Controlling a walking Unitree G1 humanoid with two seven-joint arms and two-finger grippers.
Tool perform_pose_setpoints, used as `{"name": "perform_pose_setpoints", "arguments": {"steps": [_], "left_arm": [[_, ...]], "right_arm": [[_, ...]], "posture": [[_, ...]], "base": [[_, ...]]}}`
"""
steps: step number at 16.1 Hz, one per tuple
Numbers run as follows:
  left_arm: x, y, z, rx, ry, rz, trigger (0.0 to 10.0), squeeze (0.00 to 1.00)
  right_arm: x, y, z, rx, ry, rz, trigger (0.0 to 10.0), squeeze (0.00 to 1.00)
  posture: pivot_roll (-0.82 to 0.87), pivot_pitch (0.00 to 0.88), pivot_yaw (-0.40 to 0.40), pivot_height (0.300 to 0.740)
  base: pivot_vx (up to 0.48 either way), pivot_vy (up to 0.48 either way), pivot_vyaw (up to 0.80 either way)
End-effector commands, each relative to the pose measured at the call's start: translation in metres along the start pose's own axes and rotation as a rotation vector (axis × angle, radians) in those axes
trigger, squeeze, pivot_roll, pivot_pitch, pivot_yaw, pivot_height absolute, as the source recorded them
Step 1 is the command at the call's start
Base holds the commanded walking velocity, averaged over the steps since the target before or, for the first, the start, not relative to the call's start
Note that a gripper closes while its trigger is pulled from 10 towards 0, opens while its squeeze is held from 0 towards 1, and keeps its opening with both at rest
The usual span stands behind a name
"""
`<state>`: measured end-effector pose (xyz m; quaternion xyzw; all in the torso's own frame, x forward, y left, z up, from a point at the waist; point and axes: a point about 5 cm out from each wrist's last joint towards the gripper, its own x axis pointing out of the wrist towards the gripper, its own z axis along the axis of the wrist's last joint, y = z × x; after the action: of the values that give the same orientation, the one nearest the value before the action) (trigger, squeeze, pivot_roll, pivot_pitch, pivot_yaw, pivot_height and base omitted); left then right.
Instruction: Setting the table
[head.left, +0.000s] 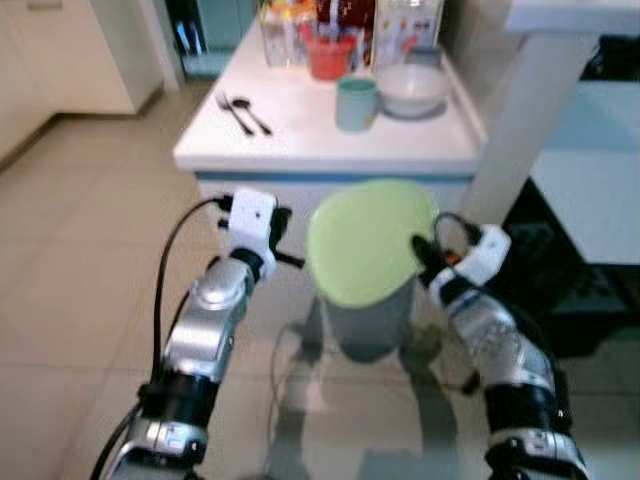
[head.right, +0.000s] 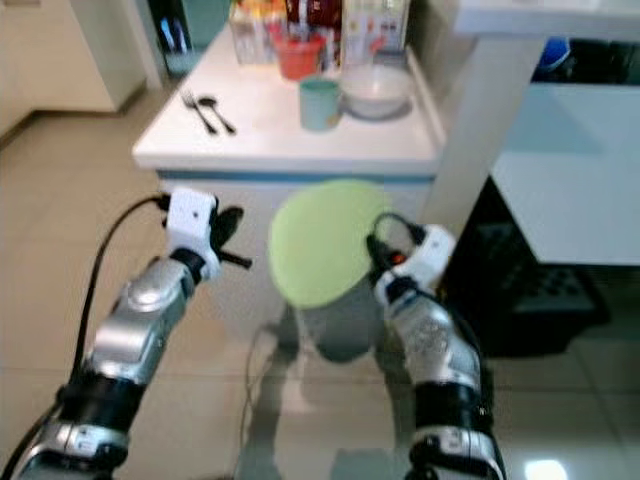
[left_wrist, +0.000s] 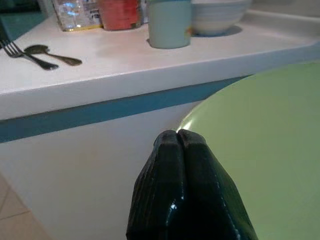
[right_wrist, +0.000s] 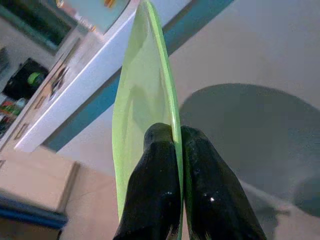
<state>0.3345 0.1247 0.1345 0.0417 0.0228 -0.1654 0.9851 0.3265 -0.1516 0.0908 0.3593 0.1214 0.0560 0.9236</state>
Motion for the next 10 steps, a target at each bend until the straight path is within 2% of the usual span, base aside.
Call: {"name": "perform_pose_setpoints", "arguments": {"steps": [1,6,7,10], "left_arm": [[-0.001,0.005,-0.001,0.013,0.011,0.021,10.0,0.0],[0.0,0.004,0.0,0.02,0.008,0.021,10.0,0.0],[0.0,0.004,0.0,0.021,0.004,0.02,10.0,0.0],[-0.001,0.002,0.001,0.024,-0.006,0.015,10.0,0.0]], "right_arm": [[0.003,0.014,0.001,-0.002,-0.011,0.054,10.0,0.0],[0.001,0.014,0.0,-0.016,-0.004,0.064,10.0,0.0],[0.001,0.017,0.0,-0.043,-0.002,0.088,10.0,0.0],[-0.01,0.041,0.006,-0.161,-0.001,0.267,10.0,0.0]], "posture": [[0.07,0.0,0.007,0.74],[0.07,0.0,0.009,0.74],[0.07,0.0,0.009,0.74],[0.07,0.0,0.013,0.74]], "base": [[0.0,-0.416,0.0],[0.192,-0.413,0.0],[0.24,-0.412,0.0],[0.16,-0.412,0.0]]}}
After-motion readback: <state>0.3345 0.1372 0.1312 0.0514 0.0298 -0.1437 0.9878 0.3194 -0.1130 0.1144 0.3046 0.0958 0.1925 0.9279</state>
